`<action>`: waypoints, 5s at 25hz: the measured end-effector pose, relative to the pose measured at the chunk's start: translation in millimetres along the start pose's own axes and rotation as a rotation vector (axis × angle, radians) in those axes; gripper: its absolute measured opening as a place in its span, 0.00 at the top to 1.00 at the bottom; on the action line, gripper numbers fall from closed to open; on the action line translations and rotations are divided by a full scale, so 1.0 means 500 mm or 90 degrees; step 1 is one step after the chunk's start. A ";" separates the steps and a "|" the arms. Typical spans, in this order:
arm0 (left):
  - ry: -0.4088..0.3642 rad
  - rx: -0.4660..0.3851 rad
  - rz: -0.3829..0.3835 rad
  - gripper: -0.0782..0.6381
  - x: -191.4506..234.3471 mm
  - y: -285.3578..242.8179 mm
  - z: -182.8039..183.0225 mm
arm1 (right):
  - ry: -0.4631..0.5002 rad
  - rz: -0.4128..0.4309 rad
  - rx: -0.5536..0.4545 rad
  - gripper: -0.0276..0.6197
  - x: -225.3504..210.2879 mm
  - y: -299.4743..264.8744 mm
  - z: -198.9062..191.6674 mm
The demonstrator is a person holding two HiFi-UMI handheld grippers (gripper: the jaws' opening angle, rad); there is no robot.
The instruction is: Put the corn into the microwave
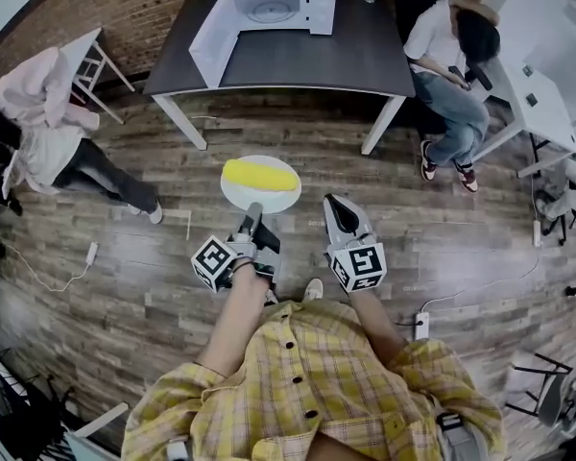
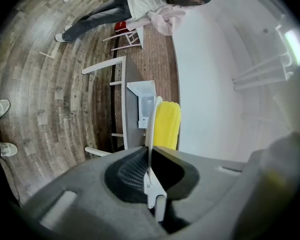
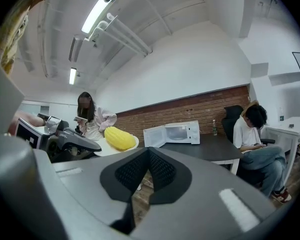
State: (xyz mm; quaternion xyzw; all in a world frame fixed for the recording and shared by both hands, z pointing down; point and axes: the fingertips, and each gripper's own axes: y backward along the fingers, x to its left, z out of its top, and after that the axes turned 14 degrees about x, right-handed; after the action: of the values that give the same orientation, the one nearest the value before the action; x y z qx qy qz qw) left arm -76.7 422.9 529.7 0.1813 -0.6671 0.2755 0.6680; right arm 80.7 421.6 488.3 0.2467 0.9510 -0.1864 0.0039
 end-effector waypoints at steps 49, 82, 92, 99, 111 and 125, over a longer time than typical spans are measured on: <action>0.007 0.039 0.028 0.87 -0.027 -0.515 0.493 | -0.010 -0.014 -0.028 0.95 -0.285 -0.617 0.254; 0.007 0.066 0.033 0.86 -0.062 -0.775 0.706 | -0.004 -0.042 -0.016 0.95 -0.414 -0.901 0.380; 0.008 0.039 0.044 0.86 -0.080 -0.887 0.732 | 0.006 -0.006 -0.014 0.95 -0.501 -0.970 0.425; 0.008 0.017 0.040 0.86 -0.090 -0.954 0.737 | 0.003 0.021 -0.015 0.95 -0.555 -1.003 0.436; 0.026 -0.003 0.055 0.86 -0.072 -1.019 0.777 | 0.001 0.033 0.005 0.95 -0.587 -1.055 0.433; 0.044 0.006 0.067 0.86 -0.031 -1.104 0.848 | -0.009 0.003 0.019 0.95 -0.626 -1.124 0.436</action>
State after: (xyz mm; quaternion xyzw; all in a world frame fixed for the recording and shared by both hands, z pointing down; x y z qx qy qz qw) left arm -75.0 -269.5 602.5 0.1396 -0.6511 0.3195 0.6742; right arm 72.9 -257.1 514.5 0.2476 0.9474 -0.2025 0.0072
